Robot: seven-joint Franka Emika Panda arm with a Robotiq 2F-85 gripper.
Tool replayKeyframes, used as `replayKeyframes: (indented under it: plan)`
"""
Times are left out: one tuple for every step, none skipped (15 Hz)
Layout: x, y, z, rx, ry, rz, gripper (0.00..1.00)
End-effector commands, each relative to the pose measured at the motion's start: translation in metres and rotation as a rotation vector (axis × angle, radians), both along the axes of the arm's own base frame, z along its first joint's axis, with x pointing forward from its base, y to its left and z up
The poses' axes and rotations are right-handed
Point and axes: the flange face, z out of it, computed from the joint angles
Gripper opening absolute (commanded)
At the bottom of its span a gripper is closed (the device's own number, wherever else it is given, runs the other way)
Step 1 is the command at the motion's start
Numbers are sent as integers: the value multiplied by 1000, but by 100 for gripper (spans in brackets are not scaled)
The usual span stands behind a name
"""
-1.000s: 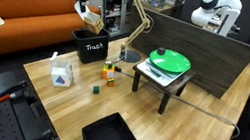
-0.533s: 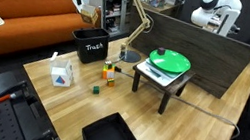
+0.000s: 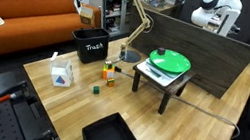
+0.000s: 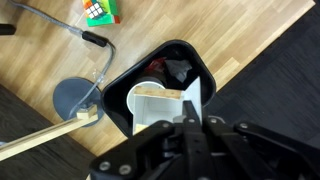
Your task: Pick up the brown box from the table and put it in the black bin.
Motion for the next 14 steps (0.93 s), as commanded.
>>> replayKeyframes:
  plan:
    - [4,-2,-8,-26,29,15,0]
    - [4,-3,-13,-25,40,12,0]
    - [4,-4,-14,-22,48,13,0]
    - [4,-2,-16,-13,54,20,0]
    - [4,-1,-17,-10,58,27,0]
    - [3,0,-18,-8,63,34,0]
    - [3,0,-20,-7,69,38,0]
    - [3,0,-22,-10,74,39,0]
    - [3,-1,-23,-11,77,38,0]
    - [3,-3,-26,-11,83,25,0]
    - [3,-5,-28,-11,89,19,1]
    - [3,-7,-30,-11,96,16,24]
    - [2,-7,-32,-11,104,13,26]
    - [2,-8,-34,-13,111,11,29]
